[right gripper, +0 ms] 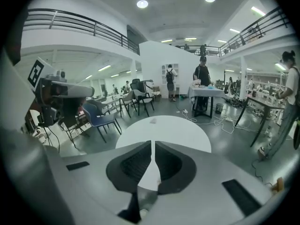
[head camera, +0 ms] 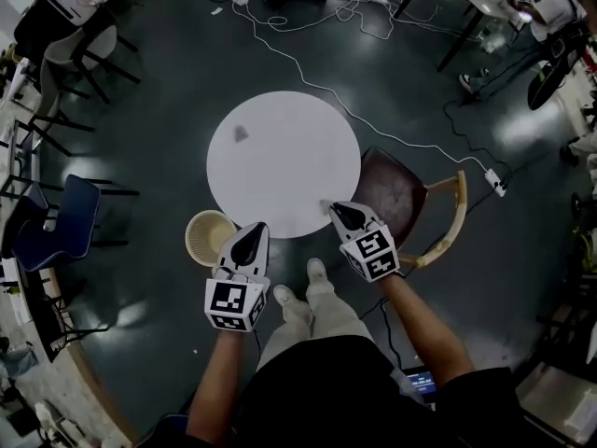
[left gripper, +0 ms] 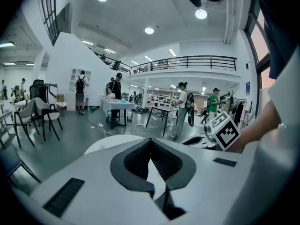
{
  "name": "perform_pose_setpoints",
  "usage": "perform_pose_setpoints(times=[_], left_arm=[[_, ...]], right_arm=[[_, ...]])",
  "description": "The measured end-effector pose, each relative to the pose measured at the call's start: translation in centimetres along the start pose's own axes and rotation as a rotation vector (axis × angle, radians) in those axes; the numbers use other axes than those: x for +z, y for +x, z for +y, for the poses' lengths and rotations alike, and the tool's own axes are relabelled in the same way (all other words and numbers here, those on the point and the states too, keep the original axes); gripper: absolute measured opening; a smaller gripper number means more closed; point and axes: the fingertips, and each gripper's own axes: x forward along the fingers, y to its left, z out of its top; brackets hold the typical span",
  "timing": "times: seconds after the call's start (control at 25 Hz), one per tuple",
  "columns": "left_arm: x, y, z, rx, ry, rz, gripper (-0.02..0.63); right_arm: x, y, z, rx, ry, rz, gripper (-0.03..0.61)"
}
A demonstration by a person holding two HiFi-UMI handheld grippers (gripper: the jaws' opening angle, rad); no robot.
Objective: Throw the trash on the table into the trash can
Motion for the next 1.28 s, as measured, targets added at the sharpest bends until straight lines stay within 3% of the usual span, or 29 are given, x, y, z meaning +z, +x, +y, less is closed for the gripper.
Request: perform_pose_setpoints(times=[0.12, 0.24, 0.52, 1.28], left_arm=[[-1.3, 1.3, 0.3, 0.006, -0.016, 0.029, 0.008], [-2.5, 2.2, 0.7, 0.013, -0.027, 0.054, 0.008], [-5.2, 4.8, 1.6, 0.024, -0.046, 0.107, 0.008], [-11.2, 9.5, 1.9, 0.025, -0.077, 0.188, 0.008]], right_arm=[[-2.0, 1.7, -1.1, 0.004, 0.001, 0.047, 0.019], [-3.8, 3.6, -1.8, 0.03, 0.035, 0.092, 0.156], [-7.9, 8.1, -4.2, 0.016, 0.039, 0.168, 0.203], [-16.0, 14.8, -6.9, -0.006, 0.077, 0.301, 0.211]])
